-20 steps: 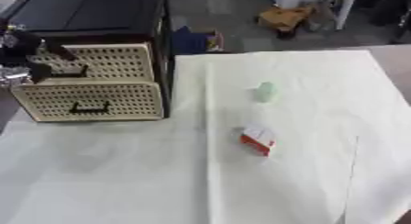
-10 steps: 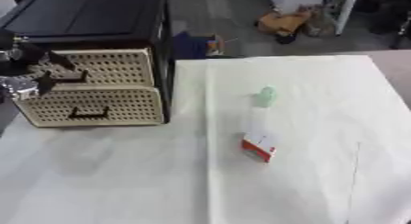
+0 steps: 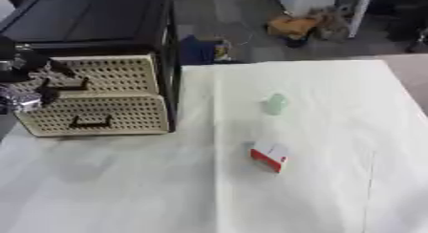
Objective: Pick up objects from table and place into drawer.
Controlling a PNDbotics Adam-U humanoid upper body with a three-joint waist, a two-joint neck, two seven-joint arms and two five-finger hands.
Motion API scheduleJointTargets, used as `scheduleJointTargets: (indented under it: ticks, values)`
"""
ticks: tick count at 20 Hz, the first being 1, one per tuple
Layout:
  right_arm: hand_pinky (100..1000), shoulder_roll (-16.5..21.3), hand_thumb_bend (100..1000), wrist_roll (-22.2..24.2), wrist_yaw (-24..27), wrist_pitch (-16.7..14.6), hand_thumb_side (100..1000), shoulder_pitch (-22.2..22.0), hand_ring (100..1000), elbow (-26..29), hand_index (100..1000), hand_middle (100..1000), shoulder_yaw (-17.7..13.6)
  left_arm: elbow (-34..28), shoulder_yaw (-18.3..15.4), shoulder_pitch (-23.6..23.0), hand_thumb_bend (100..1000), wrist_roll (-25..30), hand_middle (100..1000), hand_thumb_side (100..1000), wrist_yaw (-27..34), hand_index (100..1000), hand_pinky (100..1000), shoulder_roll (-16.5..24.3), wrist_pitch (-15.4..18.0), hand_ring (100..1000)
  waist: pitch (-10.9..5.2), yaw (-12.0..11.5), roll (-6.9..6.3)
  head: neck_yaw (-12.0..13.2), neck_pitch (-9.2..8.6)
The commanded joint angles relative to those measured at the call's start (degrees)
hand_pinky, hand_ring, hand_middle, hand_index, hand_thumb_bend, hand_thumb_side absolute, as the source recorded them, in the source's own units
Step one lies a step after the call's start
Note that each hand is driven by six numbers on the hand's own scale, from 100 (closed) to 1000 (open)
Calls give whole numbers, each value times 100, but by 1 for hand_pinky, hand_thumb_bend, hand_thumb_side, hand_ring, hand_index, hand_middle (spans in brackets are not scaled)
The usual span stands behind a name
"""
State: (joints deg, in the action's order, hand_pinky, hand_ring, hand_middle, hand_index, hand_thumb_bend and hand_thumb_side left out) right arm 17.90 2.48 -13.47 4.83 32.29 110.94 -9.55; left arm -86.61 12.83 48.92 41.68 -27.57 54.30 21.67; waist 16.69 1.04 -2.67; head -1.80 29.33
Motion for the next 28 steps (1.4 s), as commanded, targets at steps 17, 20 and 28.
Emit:
scheduleJointTargets:
  ticks: [17,20,28]
  values:
    - [630,174,141,-2,29,-1,1000,156,556,18,874,546,-73,410,-76,53,141,-276,100,1000,-805,953,100,-33,168,100,6,65,-19,67,-139]
    - [630,169,142,-2,31,-2,1000,160,555,17,875,546,-75,460,-65,85,130,-307,100,1000,-900,936,100,-71,128,100,14,76,-18,76,-150]
    - [629,170,140,-13,36,5,1000,167,555,21,873,545,-82,636,-66,127,127,-587,100,1000,-1277,958,100,-158,-8,100,34,90,-26,87,-174]
